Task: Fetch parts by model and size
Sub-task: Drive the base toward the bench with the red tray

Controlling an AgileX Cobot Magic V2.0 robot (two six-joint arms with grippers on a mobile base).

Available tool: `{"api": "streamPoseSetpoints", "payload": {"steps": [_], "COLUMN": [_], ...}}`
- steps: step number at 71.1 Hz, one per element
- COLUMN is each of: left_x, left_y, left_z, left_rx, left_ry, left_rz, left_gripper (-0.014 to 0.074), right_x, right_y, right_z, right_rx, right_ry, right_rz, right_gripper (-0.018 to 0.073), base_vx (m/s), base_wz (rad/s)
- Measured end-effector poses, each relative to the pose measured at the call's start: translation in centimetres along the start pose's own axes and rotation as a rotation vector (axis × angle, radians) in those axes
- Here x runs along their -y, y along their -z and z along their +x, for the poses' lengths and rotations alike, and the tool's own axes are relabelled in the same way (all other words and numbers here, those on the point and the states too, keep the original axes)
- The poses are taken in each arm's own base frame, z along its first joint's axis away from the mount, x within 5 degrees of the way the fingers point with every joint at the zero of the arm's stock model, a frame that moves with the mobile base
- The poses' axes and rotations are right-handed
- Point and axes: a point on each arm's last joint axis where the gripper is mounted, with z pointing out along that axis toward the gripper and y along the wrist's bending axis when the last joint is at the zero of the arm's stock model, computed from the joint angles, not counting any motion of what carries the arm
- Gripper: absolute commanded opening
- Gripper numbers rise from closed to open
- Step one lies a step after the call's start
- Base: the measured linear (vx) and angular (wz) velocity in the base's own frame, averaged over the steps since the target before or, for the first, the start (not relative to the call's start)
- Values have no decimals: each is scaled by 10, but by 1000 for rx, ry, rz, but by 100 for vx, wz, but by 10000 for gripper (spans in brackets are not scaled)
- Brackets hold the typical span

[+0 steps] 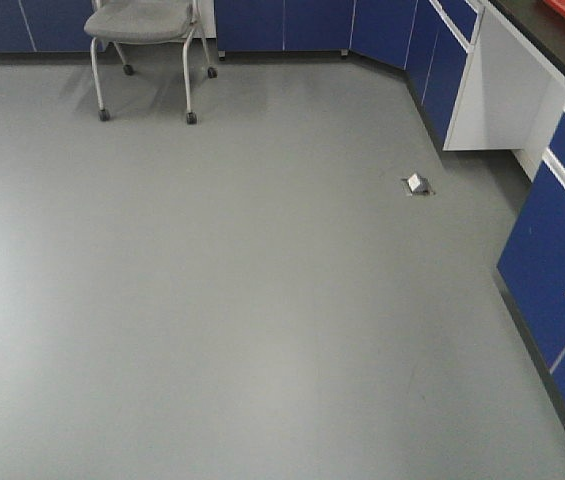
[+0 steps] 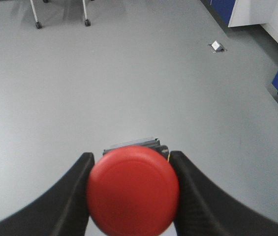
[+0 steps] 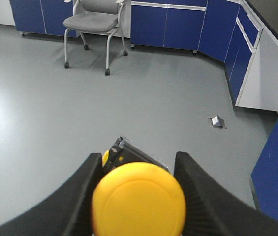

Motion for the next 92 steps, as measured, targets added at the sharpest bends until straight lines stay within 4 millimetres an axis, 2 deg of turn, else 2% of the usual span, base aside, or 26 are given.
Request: {"api": "streamPoseSetpoints", "payload": {"steps": [92], "left_x": [0], "left_y": [0], "left_z": [0], "left_rx": [0], "left_ry": [0], "left_rz": [0], "left_gripper": [-6], "right_x": [0], "right_y": [0], "right_z": [0], "right_rx": [0], "right_ry": [0], "right_rz": [0], "right_gripper": [-10], "base_vx": [69], "base_wz": [1]}}
